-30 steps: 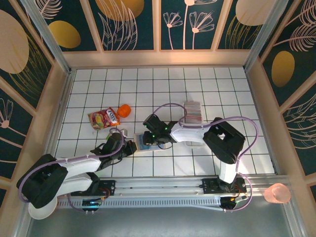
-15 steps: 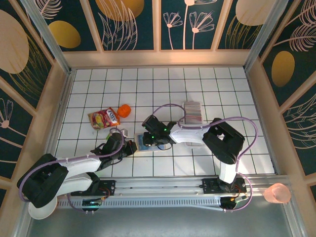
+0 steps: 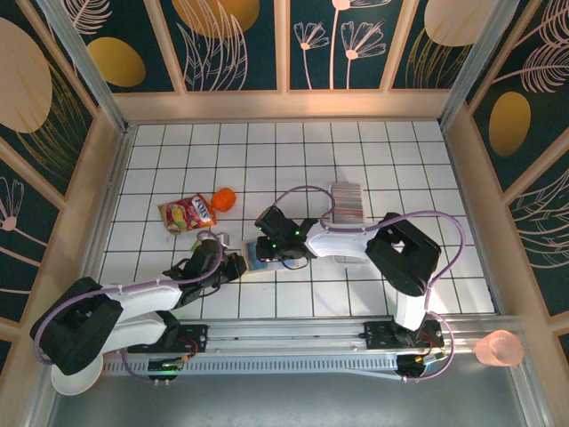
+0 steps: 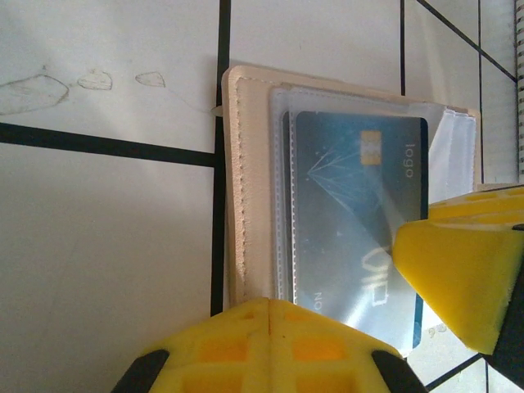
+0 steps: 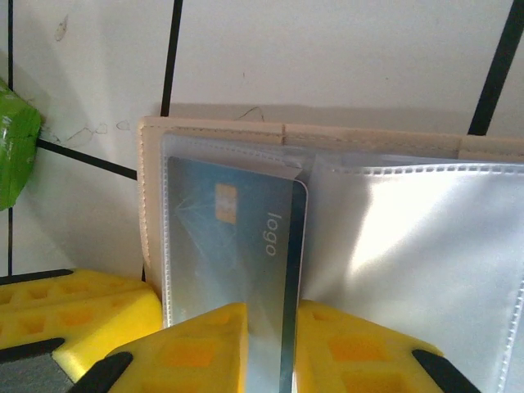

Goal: Put the credit cards into the card holder

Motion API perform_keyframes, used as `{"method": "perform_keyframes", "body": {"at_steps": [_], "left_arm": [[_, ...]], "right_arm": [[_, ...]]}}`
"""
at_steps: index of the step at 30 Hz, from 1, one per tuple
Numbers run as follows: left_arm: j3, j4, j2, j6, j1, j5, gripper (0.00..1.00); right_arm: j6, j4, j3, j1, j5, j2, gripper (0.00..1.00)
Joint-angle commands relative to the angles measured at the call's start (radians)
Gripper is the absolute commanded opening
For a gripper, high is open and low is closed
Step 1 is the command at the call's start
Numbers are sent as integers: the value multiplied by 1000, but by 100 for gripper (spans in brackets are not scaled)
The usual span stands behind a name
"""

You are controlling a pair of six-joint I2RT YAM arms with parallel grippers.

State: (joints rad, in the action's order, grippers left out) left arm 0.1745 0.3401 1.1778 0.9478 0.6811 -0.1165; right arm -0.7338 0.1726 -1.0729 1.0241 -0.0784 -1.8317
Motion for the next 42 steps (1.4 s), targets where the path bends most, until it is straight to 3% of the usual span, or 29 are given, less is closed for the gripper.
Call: {"method": "perform_keyframes", "body": {"at_steps": [1,12,18,30,42], "left_arm": [[-15,0,-10,8,2,-8,0],[-17,-14,-24,8,2,-3,0],[-20,-23,-40,5,2,6,0],[-20,-18,-32,4,2,1,0],[-25,-16,-33,6,2,0,0]], "right_arm": [[3,35,-9,8,50,26,22],[1,78,32,2,121,94,24],[-20,115,89,2,163,141,31],[-58,99,146,1,158,143,38],[-63,42,139,6,100,128,37]]}}
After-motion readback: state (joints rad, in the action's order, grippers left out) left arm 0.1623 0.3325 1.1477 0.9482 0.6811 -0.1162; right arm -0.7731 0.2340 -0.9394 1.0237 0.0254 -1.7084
